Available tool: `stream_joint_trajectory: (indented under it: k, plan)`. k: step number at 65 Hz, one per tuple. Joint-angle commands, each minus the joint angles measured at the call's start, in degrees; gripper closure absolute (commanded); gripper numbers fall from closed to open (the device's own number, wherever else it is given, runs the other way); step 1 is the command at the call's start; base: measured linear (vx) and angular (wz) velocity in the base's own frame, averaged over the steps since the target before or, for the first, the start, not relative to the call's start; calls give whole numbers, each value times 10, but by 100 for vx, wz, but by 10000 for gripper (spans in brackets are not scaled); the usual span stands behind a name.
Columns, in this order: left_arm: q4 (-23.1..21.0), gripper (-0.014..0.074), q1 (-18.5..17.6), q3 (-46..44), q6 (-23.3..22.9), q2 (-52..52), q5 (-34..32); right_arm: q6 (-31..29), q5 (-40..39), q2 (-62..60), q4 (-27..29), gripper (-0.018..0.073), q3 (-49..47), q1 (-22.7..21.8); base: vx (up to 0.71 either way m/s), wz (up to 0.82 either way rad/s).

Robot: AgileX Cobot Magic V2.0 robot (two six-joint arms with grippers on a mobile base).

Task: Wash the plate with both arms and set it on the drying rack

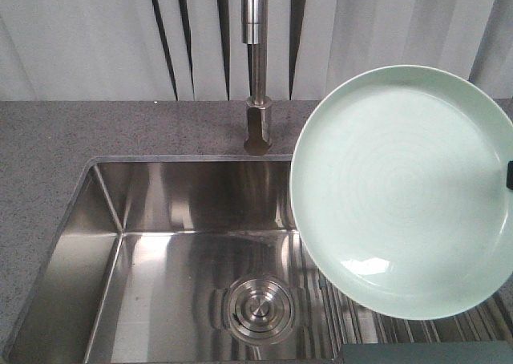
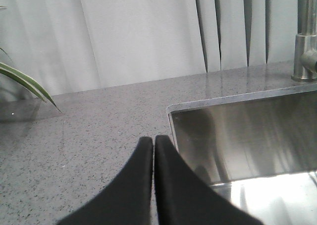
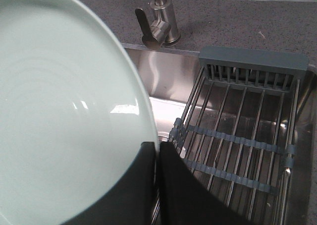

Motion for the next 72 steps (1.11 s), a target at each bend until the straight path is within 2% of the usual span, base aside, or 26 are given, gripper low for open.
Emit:
stream_joint_trajectory:
  k: [1, 72]
  plan:
    - [-5, 602, -3, 10, -1, -9, -43, -2, -24, -3, 32, 570, -14, -3, 1, 1]
    - [-5, 602, -3, 10, -1, -9, -43, -2, -24, -3, 32, 570, -14, -3, 0, 0]
